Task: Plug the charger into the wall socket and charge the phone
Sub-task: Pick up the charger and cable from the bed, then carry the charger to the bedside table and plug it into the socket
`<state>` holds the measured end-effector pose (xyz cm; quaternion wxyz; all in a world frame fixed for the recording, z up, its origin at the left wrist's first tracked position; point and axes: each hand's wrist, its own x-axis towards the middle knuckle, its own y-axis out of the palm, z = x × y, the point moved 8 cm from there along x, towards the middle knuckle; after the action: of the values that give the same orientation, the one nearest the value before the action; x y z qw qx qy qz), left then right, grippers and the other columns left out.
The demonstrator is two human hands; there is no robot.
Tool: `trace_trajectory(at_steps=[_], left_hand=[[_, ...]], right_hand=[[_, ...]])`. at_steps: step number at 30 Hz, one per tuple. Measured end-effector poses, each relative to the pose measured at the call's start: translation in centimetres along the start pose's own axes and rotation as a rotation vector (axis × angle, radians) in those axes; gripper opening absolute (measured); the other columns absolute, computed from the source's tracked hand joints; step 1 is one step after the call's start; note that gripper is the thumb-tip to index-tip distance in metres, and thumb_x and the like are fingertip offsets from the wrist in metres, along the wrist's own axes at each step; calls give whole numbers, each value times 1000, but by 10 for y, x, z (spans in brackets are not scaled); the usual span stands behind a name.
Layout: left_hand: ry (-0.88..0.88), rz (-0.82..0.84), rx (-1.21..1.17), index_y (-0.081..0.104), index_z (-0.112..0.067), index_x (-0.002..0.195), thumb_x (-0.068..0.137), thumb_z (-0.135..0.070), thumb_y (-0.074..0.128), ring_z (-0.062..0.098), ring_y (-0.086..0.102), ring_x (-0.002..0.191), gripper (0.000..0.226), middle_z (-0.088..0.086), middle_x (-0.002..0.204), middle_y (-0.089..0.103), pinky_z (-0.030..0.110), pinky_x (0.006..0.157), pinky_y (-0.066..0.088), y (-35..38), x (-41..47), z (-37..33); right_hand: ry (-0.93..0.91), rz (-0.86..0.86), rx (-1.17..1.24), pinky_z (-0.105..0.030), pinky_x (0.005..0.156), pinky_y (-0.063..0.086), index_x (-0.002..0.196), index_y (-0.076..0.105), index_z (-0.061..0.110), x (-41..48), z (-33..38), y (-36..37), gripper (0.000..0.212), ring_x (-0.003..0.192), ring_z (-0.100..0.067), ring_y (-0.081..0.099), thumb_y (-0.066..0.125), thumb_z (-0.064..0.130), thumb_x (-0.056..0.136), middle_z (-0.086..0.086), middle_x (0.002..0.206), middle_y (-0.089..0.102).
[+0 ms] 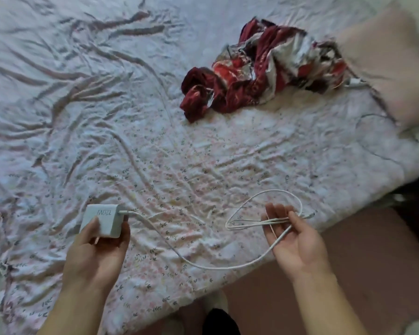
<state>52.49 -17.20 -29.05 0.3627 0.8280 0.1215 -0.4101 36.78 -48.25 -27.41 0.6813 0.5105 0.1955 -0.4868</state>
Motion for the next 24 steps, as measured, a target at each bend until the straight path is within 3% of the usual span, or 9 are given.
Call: trace_trajectory(at_steps=[3,8,10,12,13,14,15,18,24], left_hand=[[-79,99,62,53,-8,116,13,-14,91,27,58,113,110,16,122,58,34,91,48,43,-40,2],[-164,256,164,53,-9,114,6,-15,92,29,59,111,115,17,117,60,39,95,47,106,-110,6],[-200,316,180,54,-8,111,5,-13,91,30,58,112,113,18,117,60,39,97,46,127,-138,9],[-237,373,180,53,-7,111,8,-11,90,32,59,114,110,19,122,59,39,100,45,147,-166,14],[-254,403,188,53,-8,113,13,-11,89,33,59,114,107,19,124,58,39,101,46,157,-180,18],[-272,432,199,53,-8,114,20,-10,87,33,60,113,101,19,125,58,39,100,46,167,-195,23],[-293,455,210,52,-8,114,30,-10,84,33,61,113,90,19,125,58,39,99,47,176,-208,28],[-358,483,251,52,-7,115,59,-13,64,31,60,113,58,18,127,57,38,100,46,199,-246,50],[-444,569,363,41,-6,134,87,-12,52,32,57,117,49,19,131,54,40,105,43,233,-309,100]], right_hand=[[-100,45,96,-45,72,58,60,72,9,-52,34,-3,55,77,-26,75,91,6,8,-9,74,74],[-289,69,217,-45,74,58,68,71,10,-140,83,-15,69,76,-25,75,92,11,2,-7,74,74],[-356,61,266,-43,76,58,74,68,11,-175,99,-23,69,77,-24,75,92,12,9,-6,76,74],[-393,58,275,-39,77,59,78,65,12,-213,114,-28,39,76,-21,75,88,13,47,-4,77,74],[-402,15,290,-37,78,59,81,62,13,-230,120,-34,14,75,-20,75,74,12,74,-4,76,73],[-429,-18,322,-37,80,59,82,60,13,-245,128,-42,8,73,-19,75,56,12,90,-3,74,74],[-454,-40,344,-37,82,58,82,58,14,-259,135,-49,19,72,-18,75,45,13,96,-2,71,74],[-533,-92,393,-37,86,52,82,57,14,-304,158,-71,24,71,-17,75,40,13,99,-1,68,74],[-662,-176,493,-39,78,53,88,60,10,-378,198,-118,21,73,-20,75,42,14,97,-6,73,74]])
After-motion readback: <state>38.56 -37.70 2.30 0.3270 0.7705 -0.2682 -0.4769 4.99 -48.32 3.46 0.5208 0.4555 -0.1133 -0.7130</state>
